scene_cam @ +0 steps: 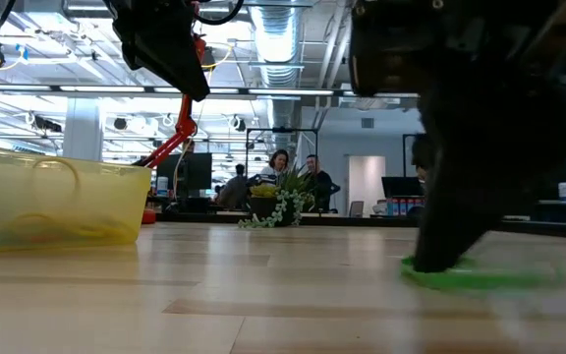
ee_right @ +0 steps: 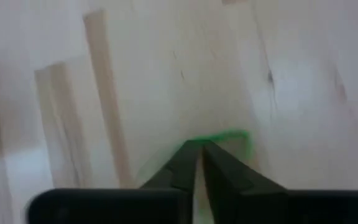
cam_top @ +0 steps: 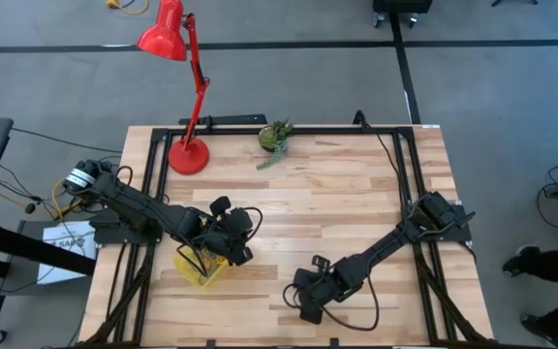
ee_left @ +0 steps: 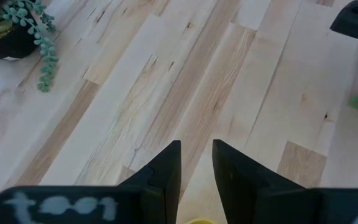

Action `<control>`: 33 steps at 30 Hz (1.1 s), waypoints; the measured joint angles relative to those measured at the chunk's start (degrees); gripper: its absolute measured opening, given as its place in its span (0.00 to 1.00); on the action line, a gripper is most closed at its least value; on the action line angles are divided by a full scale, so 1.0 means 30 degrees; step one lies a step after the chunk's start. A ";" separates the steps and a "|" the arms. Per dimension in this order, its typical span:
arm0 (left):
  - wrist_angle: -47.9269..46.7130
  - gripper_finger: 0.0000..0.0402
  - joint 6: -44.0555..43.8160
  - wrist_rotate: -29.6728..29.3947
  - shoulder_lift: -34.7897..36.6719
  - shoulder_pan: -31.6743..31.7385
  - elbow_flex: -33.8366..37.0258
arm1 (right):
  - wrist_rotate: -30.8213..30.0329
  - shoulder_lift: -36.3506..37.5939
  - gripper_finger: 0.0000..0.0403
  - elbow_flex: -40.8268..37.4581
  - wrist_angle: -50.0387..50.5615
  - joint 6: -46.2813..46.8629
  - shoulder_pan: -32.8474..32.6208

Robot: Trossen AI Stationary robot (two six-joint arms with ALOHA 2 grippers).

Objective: Pick and place items into bin
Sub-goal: Put the green rubber band into the yellow bin

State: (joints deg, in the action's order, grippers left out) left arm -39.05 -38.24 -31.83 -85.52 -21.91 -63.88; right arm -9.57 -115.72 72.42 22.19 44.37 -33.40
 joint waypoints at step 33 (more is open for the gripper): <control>0.0007 0.20 0.0168 -0.0015 0.0000 0.0015 0.0000 | 0.0665 0.0481 0.14 0.0051 0.2192 -0.1245 0.0479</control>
State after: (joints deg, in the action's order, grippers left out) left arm -39.03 -37.74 -31.88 -85.52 -21.87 -63.88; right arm -7.57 -114.28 72.58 28.76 40.64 -31.96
